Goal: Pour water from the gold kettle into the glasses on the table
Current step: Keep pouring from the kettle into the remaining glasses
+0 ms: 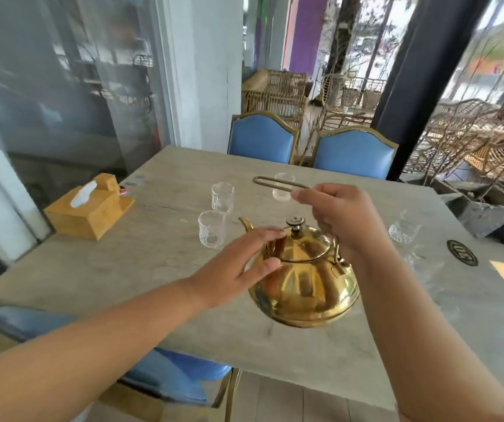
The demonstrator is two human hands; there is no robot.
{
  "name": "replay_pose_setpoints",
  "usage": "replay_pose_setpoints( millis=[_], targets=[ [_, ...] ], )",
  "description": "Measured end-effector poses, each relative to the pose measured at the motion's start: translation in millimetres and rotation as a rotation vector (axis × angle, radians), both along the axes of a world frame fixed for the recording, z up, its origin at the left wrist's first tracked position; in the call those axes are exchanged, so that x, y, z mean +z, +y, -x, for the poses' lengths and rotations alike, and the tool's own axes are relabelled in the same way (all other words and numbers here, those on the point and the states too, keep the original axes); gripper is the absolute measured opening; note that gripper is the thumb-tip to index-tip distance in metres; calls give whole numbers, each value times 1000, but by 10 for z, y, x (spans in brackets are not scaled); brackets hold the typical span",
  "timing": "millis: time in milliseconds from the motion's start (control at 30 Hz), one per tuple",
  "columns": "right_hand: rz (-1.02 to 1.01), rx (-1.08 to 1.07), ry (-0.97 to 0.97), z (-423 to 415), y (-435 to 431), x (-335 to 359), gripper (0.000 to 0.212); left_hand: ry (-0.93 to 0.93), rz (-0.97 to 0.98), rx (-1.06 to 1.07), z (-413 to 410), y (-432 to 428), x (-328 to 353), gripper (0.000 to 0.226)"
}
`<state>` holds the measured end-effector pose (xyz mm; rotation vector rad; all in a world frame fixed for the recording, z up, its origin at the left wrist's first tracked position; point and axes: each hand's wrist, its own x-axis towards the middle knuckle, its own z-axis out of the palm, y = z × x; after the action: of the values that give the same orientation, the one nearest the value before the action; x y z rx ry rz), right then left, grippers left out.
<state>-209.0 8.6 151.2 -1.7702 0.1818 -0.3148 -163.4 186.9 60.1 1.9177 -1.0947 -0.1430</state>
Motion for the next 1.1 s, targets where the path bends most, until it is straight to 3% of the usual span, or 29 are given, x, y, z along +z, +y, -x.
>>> replay_pose_setpoints(
  millis=[200, 333, 633, 833, 1100],
  targets=[
    [-113, -58, -22, -403, -99, 186, 29, -39, -76, 11, -292, -49, 228, 51],
    [-110, -73, -31, -726, -110, 212, 30, -45, -79, 30, -573, -106, 240, 60],
    [59, -70, -46, -1457, -262, -14, 33, -86, -309, 32, -1088, -340, 10, 67],
    [289, 36, -16, -1883, -319, -213, 32, -112, -435, 57, -1371, -451, -227, 74],
    [487, 283, 22, -2285, -140, -302, 29, 35, -393, 131, -1427, -408, -495, 75]
  ],
)
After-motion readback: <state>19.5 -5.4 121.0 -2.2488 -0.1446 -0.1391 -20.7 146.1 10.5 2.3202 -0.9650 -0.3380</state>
